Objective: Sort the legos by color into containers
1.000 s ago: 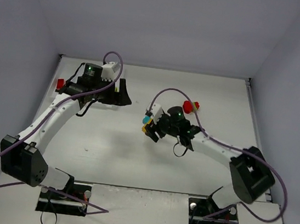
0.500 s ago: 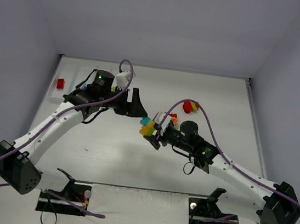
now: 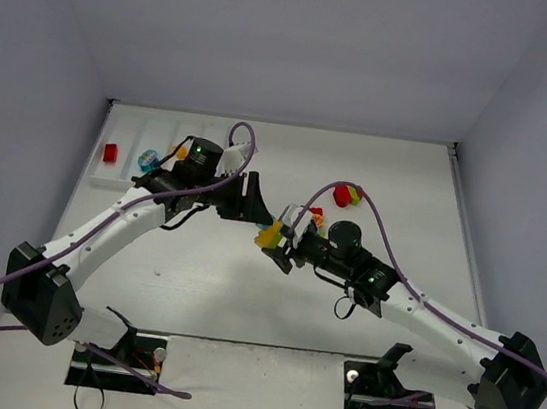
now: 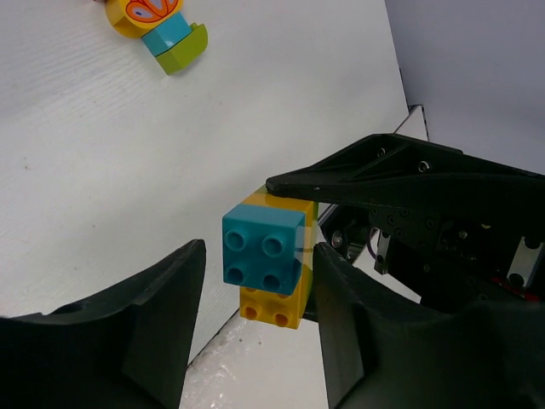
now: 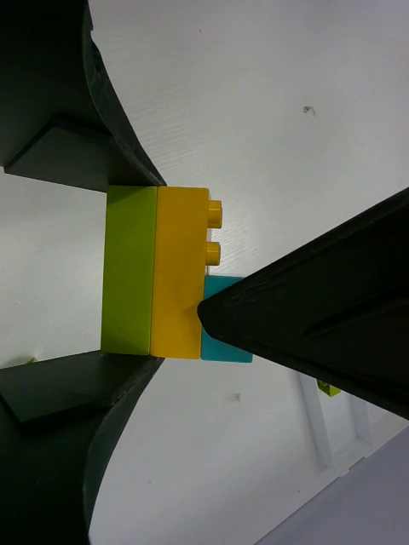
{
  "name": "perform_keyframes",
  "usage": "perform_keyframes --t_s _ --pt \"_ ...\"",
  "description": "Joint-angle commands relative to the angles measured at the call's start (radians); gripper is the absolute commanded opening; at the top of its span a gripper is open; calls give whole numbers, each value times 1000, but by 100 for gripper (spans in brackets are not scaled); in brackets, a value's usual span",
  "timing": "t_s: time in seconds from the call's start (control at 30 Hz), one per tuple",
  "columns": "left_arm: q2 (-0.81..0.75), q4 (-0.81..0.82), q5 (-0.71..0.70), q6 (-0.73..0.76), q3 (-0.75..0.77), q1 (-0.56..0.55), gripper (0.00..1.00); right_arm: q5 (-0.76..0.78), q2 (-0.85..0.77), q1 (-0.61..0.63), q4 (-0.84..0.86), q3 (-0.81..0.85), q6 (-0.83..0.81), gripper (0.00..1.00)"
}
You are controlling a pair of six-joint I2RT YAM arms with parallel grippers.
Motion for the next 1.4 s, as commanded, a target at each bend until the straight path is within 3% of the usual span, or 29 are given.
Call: perform_keyframes --t_s 0.0,0.13,0.17,0.3,0.47,0.67,0.87,1.13,1.23,1.37 --pt "-13 77 11 -18 25 -8 47 -14 -14 6 104 10 9 3" --pt "-9 87 28 -27 14 -9 31 -15 -17 4 118 5 12 3" --pt "-11 101 34 -33 6 -9 20 -17 -14 6 119 5 12 3" --pt "-13 113 44 -31 2 -8 0 -17 -11 6 135 -13 10 3" --pt "-17 52 51 19 34 49 0 14 7 3 136 -39 4 3" --pt "-37 -35 139 82 95 256 0 35 21 3 139 -52 4 3" --pt "-5 -166 71 185 201 449 0 45 39 3 135 -47 6 3" --pt "193 -177 -534 266 342 575 0 46 61 3 123 -42 13 3" --pt "314 -143 -683 323 435 590 4 49 52 3 124 -47 20 3" --pt "458 -82 -749 321 529 624 4 57 49 1 123 -49 36 3"
